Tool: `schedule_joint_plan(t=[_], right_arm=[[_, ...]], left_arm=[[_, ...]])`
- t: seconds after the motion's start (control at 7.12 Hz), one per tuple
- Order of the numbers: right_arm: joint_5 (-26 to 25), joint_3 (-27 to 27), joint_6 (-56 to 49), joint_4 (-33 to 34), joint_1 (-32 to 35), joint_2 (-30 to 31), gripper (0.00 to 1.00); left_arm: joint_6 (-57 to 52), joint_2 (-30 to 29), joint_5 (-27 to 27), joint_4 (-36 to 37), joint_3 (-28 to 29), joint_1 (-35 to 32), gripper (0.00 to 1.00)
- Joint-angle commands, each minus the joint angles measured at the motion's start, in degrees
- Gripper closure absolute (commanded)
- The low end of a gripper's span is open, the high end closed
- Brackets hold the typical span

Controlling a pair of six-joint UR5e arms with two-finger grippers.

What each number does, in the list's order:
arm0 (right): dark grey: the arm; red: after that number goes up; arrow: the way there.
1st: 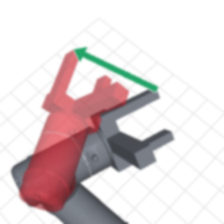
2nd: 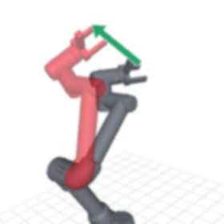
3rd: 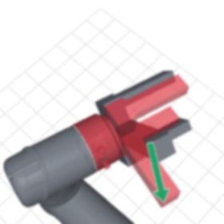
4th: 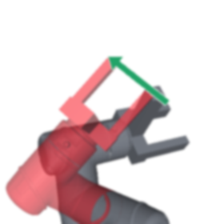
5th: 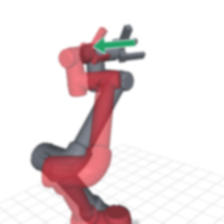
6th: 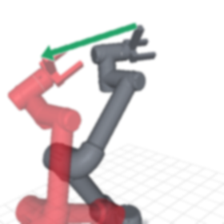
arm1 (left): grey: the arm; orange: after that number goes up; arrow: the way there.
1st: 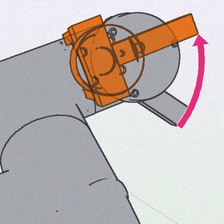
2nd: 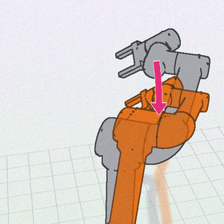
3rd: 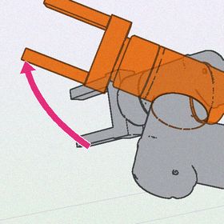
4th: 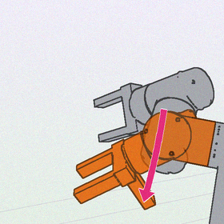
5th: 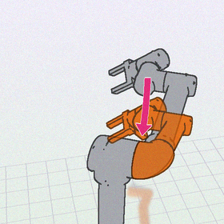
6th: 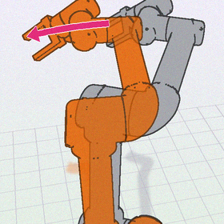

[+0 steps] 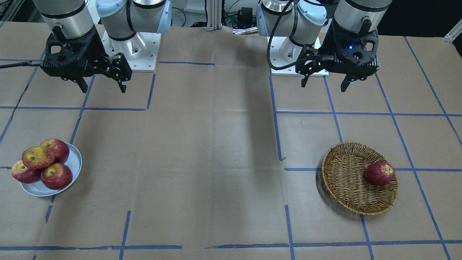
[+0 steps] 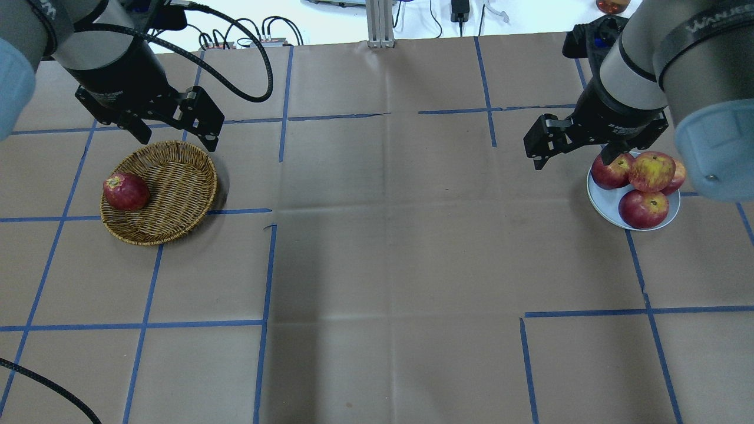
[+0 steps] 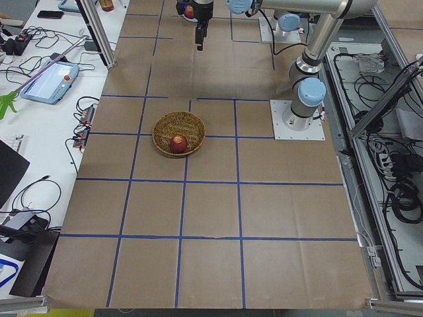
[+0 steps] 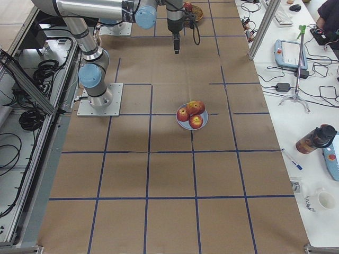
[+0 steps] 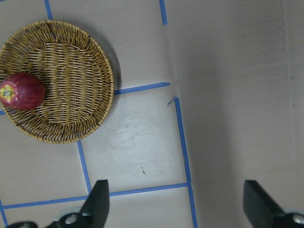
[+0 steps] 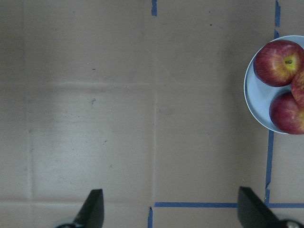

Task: Transfer apple from basket to plate
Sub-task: 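Open the right gripper and raise it away from the plate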

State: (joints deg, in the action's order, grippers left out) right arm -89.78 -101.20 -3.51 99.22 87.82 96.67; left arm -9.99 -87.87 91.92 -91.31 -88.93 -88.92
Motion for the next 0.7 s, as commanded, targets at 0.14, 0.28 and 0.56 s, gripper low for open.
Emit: schedule_joint_plan(t=[0.14, 0.28, 0.56], right_arm=[[0.05, 1.00, 0.17, -0.35, 0.33, -0.61, 0.00], [0.05, 1.00, 0.17, -0.35, 0.33, -0.61, 0.00], [0.05, 1.00, 0.17, -0.26, 0.33, -0.61, 0.00]], left_arm=[[0.67, -0.72, -0.34, -0.01, -0.02, -0.02, 0.01], [0.67, -0.89, -0.52, -0.01, -0.02, -0.02, 0.01], [0.67, -0.81, -0.43, -0.62, 0.07, -0.11, 0.01]])
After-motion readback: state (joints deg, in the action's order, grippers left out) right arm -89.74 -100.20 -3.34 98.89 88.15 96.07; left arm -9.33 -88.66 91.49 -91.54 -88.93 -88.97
